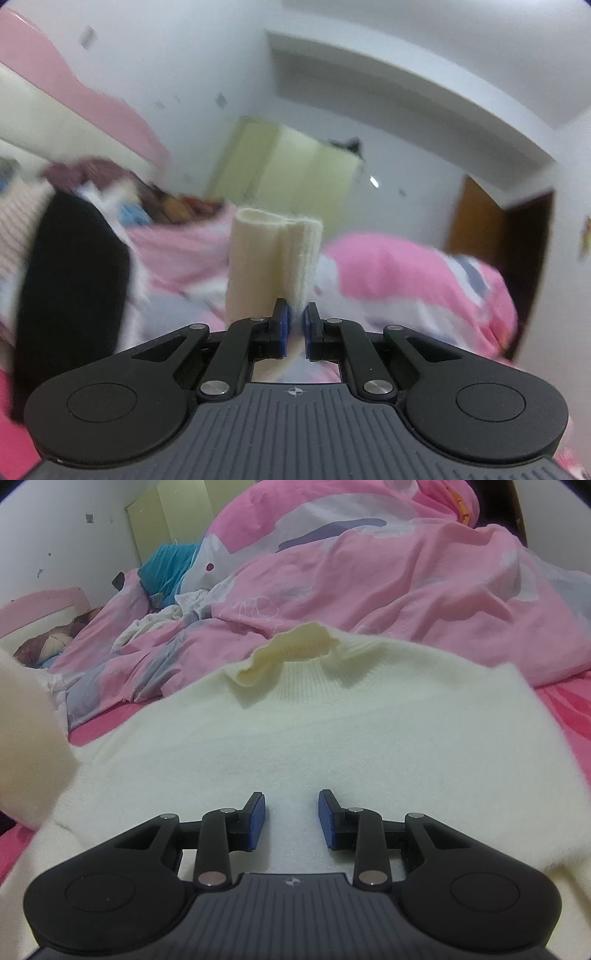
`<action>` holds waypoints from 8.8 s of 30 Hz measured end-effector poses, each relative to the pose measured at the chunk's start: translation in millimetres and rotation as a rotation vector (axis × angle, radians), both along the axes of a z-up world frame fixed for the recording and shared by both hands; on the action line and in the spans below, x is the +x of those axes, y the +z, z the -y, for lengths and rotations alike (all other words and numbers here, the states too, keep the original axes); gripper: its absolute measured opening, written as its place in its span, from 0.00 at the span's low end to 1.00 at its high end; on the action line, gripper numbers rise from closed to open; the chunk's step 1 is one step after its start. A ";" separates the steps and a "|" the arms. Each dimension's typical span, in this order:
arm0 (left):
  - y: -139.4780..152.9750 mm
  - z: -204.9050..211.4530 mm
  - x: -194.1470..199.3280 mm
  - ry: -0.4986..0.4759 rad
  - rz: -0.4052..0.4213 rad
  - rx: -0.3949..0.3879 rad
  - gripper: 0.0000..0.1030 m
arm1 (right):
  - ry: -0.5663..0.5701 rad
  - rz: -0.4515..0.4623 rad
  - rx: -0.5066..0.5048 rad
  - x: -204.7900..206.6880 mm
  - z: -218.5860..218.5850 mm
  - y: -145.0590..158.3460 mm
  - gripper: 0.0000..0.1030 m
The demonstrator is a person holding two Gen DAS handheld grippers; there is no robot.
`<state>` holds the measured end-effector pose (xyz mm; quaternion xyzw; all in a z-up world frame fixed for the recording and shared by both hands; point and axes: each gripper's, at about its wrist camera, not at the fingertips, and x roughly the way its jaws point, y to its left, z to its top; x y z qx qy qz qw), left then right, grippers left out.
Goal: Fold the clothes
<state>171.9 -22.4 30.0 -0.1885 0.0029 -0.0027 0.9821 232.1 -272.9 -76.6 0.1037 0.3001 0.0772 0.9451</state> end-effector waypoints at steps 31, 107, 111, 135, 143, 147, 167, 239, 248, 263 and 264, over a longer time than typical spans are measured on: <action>-87.9 -98.8 4.0 0.064 -0.378 -0.112 0.43 | -0.124 -0.149 0.567 -11.7 57.0 5.8 0.36; -112.3 -33.2 66.4 -0.124 -0.538 0.179 0.46 | -0.169 0.008 -0.064 -17.7 108.1 61.0 0.11; -113.0 -34.1 65.3 -0.116 -0.543 0.179 0.50 | -0.024 -0.046 -0.276 -22.8 62.4 34.1 0.10; -100.2 -39.6 46.4 -0.120 -0.436 0.156 0.58 | 0.093 -0.018 -0.353 -63.1 34.7 44.8 0.10; -107.4 32.3 58.0 -0.395 -0.497 0.443 0.56 | -0.030 -0.038 -0.308 -2.9 49.5 32.6 0.10; -106.9 31.1 64.6 -0.423 -0.522 0.425 0.56 | -0.107 -0.049 -0.122 0.1 86.4 21.3 0.09; -118.6 55.6 98.9 -0.346 -0.514 0.467 0.67 | -0.138 0.021 -0.100 4.6 84.3 41.0 0.09; -121.0 53.5 101.9 -0.464 -0.513 0.417 1.00 | -0.122 0.001 -0.115 -58.2 59.4 15.1 0.42; -121.1 53.5 101.9 -0.464 -0.513 0.417 1.00 | -0.120 0.005 -0.110 -58.1 60.3 13.9 0.42; -120.8 53.6 101.7 -0.463 -0.513 0.417 1.00 | -0.120 0.005 -0.104 -58.3 60.6 13.7 0.42; -120.9 53.6 101.7 -0.463 -0.513 0.417 1.00 | -0.120 0.005 -0.104 -58.4 60.5 13.7 0.42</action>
